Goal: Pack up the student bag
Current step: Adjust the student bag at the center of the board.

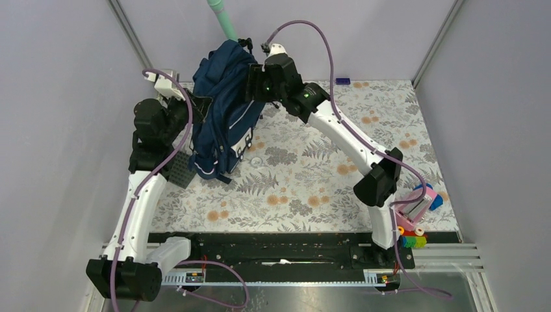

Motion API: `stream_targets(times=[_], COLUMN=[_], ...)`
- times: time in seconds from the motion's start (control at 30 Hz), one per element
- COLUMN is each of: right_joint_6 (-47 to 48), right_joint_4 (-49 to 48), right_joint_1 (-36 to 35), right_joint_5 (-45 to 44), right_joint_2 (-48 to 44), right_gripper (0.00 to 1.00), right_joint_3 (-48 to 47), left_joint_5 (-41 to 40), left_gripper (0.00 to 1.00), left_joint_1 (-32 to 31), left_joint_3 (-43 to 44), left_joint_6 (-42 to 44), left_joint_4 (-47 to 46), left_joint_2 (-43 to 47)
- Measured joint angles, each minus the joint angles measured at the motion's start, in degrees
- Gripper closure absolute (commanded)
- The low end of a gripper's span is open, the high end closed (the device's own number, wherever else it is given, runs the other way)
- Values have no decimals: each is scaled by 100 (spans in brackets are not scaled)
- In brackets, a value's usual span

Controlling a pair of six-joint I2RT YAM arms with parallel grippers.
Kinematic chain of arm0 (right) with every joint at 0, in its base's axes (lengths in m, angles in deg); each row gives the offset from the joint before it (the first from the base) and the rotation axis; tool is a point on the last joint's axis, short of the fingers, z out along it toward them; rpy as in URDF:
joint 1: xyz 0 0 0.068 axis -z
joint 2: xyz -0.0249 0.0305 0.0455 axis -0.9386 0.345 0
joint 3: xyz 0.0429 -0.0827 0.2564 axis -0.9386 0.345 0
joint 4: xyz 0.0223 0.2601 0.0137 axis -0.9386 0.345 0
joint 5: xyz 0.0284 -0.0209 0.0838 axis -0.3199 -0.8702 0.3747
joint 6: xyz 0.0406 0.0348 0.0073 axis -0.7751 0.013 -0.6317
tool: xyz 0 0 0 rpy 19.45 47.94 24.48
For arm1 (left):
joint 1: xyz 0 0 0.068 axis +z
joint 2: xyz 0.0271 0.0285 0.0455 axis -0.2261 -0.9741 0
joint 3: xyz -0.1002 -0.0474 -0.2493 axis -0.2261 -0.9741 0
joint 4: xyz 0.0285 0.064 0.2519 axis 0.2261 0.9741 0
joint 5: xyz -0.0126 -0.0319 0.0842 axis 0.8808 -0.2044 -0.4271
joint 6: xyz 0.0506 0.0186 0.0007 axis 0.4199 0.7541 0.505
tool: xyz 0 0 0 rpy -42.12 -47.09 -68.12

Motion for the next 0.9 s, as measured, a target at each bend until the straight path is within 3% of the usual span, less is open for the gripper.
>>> stream_targets(times=[0.17,0.47,0.9], right_joint_6=[280,201,-409], right_joint_4=[-125,-1434,-3060], right_joint_1=[-44,90,175], right_joint_5=[133,208,772], right_joint_2=[-503,-2656,-2881], right_gripper=[16,13,13], right_joint_3=[861,4328,5910], left_joint_5=[-643,-1130,-1213], left_gripper=[100,100,100], left_joint_1=[-24,-11,133], left_joint_3=[-9,-11,-11], left_joint_6=[31,-155,-271], left_joint_4=[258,446,470], left_joint_2=[142,184,162])
